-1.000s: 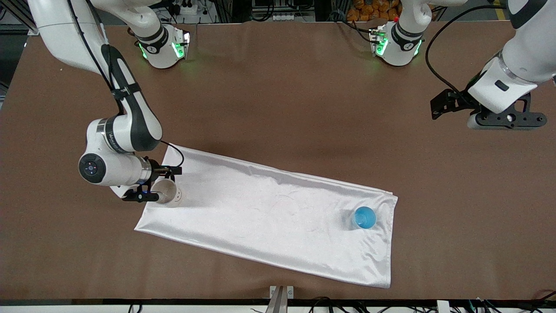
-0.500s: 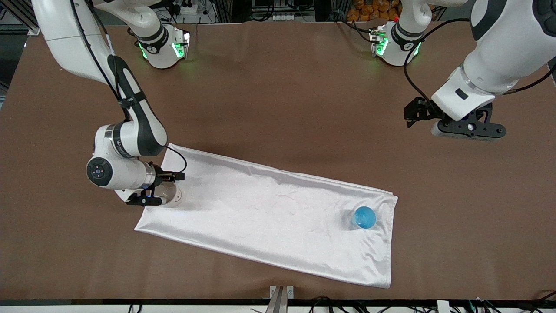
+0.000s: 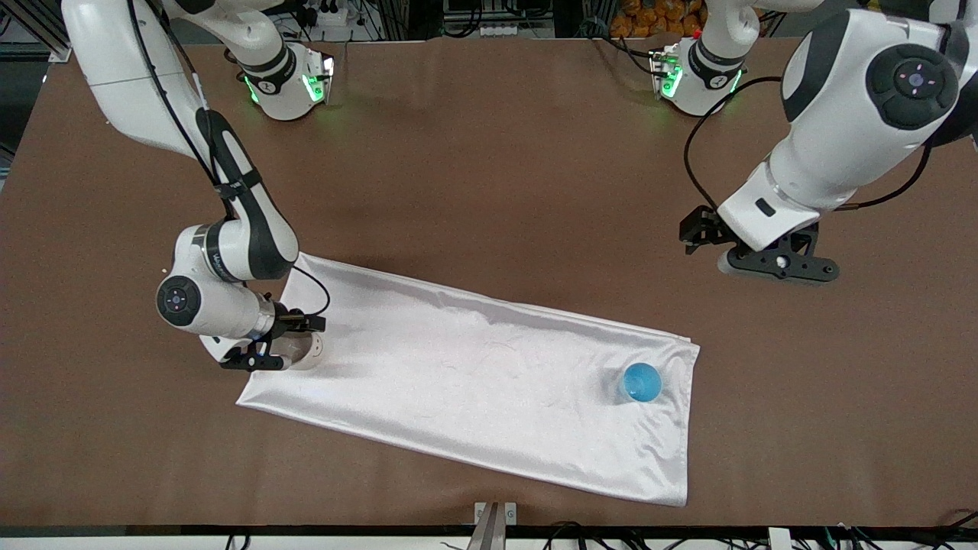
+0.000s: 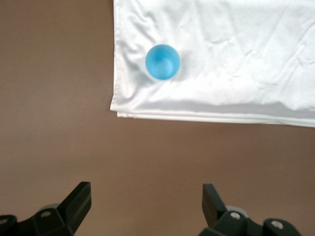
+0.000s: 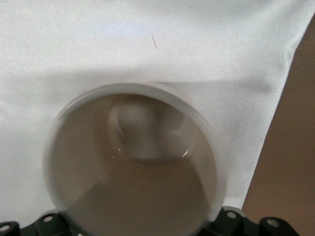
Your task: Place blue cup into white mug on table
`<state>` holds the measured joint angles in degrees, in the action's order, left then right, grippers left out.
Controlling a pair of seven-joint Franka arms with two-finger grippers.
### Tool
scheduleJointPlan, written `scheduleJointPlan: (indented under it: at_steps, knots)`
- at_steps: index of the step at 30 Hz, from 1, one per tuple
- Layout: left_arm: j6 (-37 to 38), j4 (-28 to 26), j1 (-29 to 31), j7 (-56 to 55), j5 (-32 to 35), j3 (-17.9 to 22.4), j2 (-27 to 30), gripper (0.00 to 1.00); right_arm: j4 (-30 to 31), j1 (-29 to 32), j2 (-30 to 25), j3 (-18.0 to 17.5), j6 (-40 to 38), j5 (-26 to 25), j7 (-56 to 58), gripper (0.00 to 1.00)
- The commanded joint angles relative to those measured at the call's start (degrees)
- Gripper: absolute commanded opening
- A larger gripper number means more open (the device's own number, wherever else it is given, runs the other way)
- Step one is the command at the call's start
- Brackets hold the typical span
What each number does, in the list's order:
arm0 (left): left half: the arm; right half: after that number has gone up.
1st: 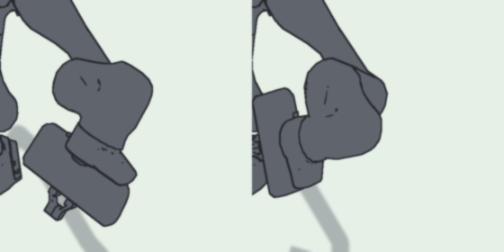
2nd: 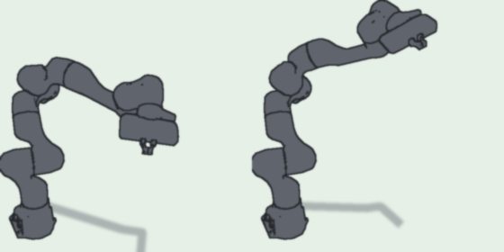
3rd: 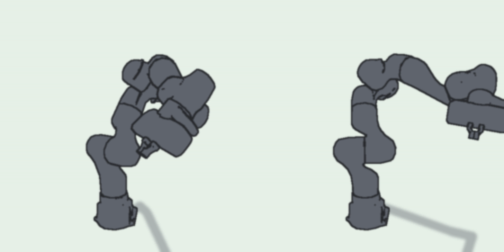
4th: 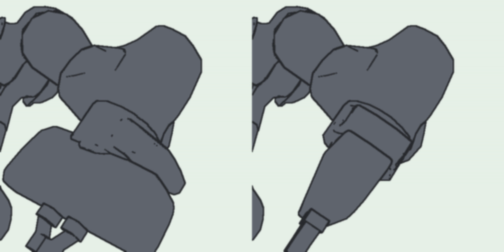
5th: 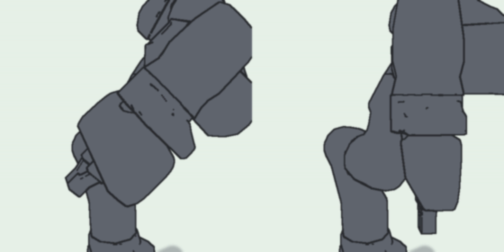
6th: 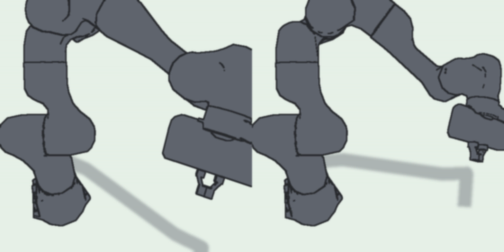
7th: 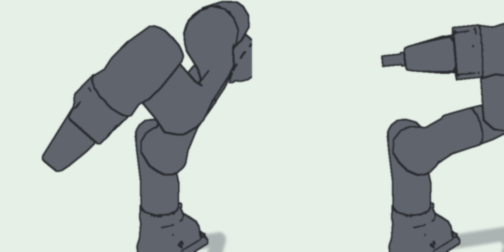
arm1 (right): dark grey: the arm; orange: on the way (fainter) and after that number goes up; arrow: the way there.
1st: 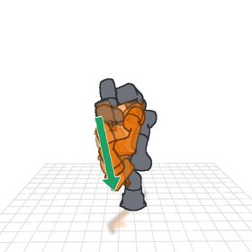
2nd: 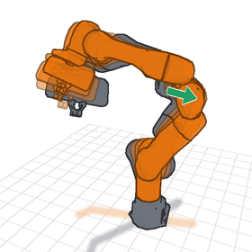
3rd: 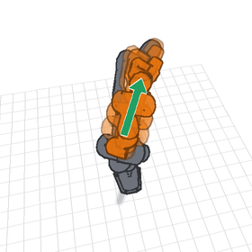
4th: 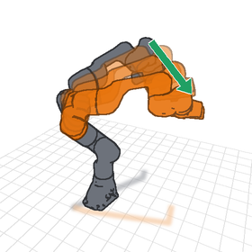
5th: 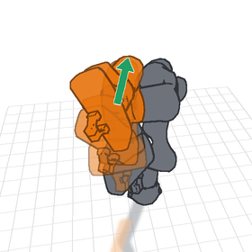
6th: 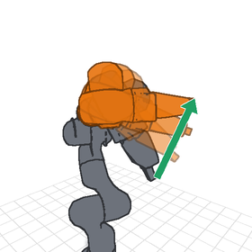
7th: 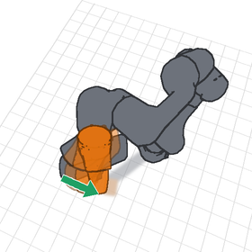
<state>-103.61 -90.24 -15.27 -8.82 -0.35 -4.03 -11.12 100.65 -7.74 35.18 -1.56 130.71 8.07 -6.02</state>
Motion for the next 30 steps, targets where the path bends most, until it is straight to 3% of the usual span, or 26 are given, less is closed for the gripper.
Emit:
scheduleJointPlan:
  at_steps: [1, 5, 15, 24, 30]
  knots:
    - [-3.52, 1.74, -0.64, 0.91, -0.01, -0.1, -3.9, 1.0, -1.42, -0.25, 1.29, 0.24, 0.78, 0.63, 0.04, 0.61]
    - [-5.46, 3.58, -0.99, 1.0, 0.08, -0.1, -7.41, 1.0, -1.42, -0.25, 1.3, 0.33, 0.87, 0.63, 0.22, 0.39]
    - [-11.25, 5.96, -1.26, 3.64, 0.08, -0.1, -14.27, 1.0, -1.33, -0.17, 1.65, 0.42, 2.1, 0.81, 0.3, 0.03]
    - [-16.18, 5.96, -1.96, 3.99, 0.17, -0.01, -18.49, 1.0, -1.07, -1.48, 0.86, 0.33, 0.78, 1.07, -0.57, 0.0]
    - [-20.83, 6.04, -2.49, 6.18, 0.17, 0.08, -21.39, 1.0, -1.07, -4.38, -2.65, 0.33, -4.84, 1.25, -2.32, 0.0]
